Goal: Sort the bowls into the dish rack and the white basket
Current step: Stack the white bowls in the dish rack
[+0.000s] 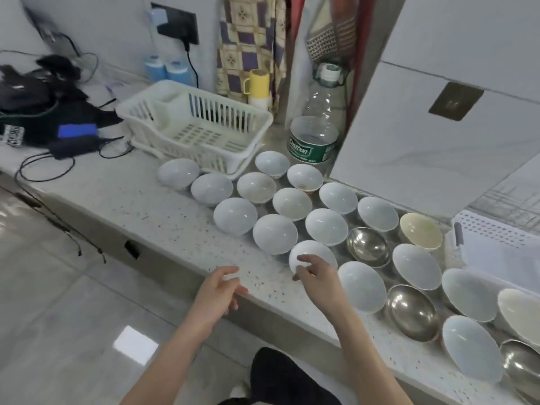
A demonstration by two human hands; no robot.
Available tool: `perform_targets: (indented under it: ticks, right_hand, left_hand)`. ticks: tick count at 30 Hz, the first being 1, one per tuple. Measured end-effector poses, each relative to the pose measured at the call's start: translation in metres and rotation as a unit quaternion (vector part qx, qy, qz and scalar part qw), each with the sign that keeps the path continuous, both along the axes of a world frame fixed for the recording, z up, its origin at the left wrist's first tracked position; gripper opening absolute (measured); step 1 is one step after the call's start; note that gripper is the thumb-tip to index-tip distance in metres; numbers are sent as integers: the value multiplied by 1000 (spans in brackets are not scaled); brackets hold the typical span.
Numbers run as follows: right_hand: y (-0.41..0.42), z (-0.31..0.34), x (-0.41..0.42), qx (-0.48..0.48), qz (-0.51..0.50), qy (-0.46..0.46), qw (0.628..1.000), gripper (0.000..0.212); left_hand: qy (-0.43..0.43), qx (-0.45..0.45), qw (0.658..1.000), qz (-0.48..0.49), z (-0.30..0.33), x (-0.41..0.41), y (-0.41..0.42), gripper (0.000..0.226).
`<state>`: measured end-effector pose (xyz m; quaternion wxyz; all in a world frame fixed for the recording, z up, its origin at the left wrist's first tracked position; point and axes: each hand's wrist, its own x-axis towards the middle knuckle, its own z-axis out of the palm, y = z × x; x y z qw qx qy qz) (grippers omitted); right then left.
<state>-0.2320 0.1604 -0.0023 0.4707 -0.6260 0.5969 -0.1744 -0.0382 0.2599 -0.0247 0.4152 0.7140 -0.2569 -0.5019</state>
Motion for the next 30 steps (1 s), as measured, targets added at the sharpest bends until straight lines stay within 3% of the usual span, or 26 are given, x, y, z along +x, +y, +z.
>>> perform_targets:
  ticks: [5, 12, 17, 20, 24, 30]
  right_hand:
    - [-8, 2, 86, 39, 63, -32, 997, 28]
    - [-31, -14, 212, 204, 32, -149, 967, 19]
    - [-57, -31, 288, 345, -141, -226, 900, 23]
    - [-66, -39, 313, 383, -232, -251, 858, 26]
    - [-78, -45, 332, 381, -322, -250, 830, 36]
    - [-92, -50, 351, 311, -402, -265, 820, 38]
  left_hand:
    - [29, -12, 995, 94, -4, 68, -7, 20]
    - [29, 1, 989, 148, -16, 173, -52, 18]
    - [6, 39, 994, 98, -14, 246, -91, 29]
    - [3, 68, 995, 68, -15, 279, -108, 36]
    - [14, 98, 993, 60, -25, 309, -129, 48]
    - [64, 130, 989, 17, -36, 335, -160, 61]
